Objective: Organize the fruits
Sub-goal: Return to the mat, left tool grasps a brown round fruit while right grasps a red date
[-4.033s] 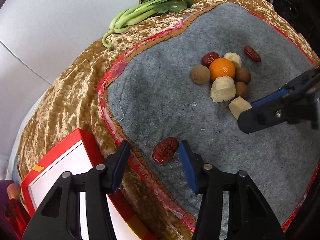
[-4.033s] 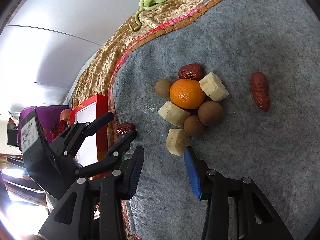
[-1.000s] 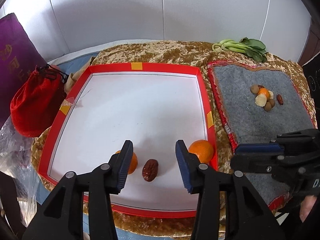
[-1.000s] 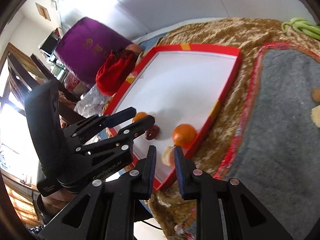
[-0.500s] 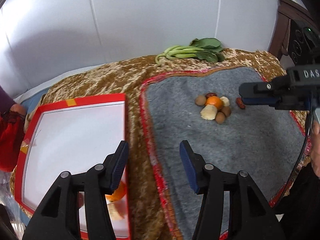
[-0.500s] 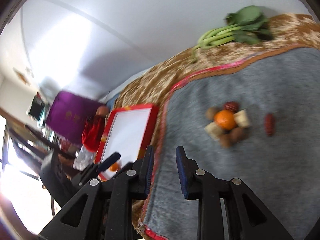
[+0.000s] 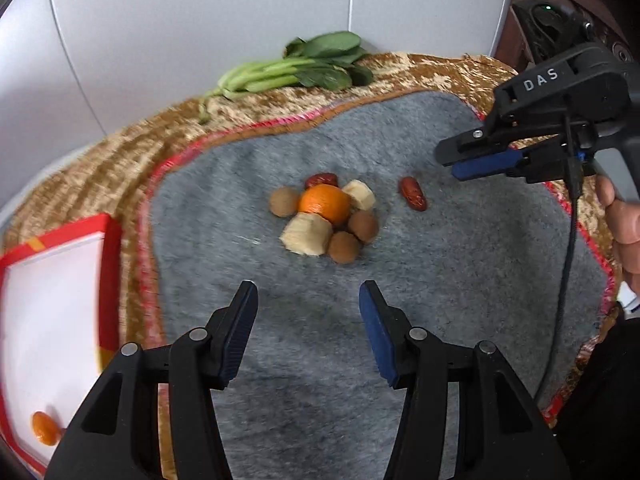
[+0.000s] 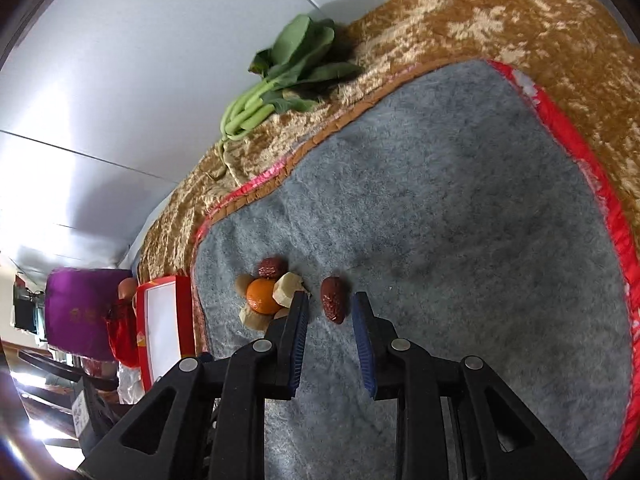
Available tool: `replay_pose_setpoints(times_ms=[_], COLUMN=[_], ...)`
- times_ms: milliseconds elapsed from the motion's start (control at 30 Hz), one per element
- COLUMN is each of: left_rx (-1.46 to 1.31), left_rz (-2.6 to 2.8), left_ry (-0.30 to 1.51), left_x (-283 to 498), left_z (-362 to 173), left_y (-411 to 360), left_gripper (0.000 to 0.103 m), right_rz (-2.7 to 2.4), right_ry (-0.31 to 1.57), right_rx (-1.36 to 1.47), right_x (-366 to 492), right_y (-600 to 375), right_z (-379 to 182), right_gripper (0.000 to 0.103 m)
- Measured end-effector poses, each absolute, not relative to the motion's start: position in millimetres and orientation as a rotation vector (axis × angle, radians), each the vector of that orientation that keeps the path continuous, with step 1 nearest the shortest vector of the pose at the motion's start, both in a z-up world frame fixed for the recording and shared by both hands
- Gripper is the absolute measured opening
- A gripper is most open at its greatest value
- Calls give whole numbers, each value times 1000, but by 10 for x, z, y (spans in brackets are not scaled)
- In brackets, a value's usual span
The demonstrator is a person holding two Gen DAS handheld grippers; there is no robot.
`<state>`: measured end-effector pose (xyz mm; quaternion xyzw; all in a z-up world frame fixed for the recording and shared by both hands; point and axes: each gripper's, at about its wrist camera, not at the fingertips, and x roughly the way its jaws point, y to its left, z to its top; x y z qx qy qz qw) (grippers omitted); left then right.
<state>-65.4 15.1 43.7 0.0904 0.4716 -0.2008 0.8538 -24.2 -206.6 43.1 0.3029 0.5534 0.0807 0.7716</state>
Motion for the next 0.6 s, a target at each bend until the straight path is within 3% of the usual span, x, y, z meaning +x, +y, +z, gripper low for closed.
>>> replay_pose_setpoints(times_ms=[333,600], left_rx=[99,47], left_rz=[-492,-483], left_ry=[1099,1112], left_x=[-417,-222], left_z=[211,139], left_y=[34,-28], left_gripper=[50,37], right_rz=[108,77], right_ry=[1291,1292], right_rx=[527,513], right_x=[-39,38], right_y=[-1787,-1696], right_z=[210,129], right_gripper=[25,25])
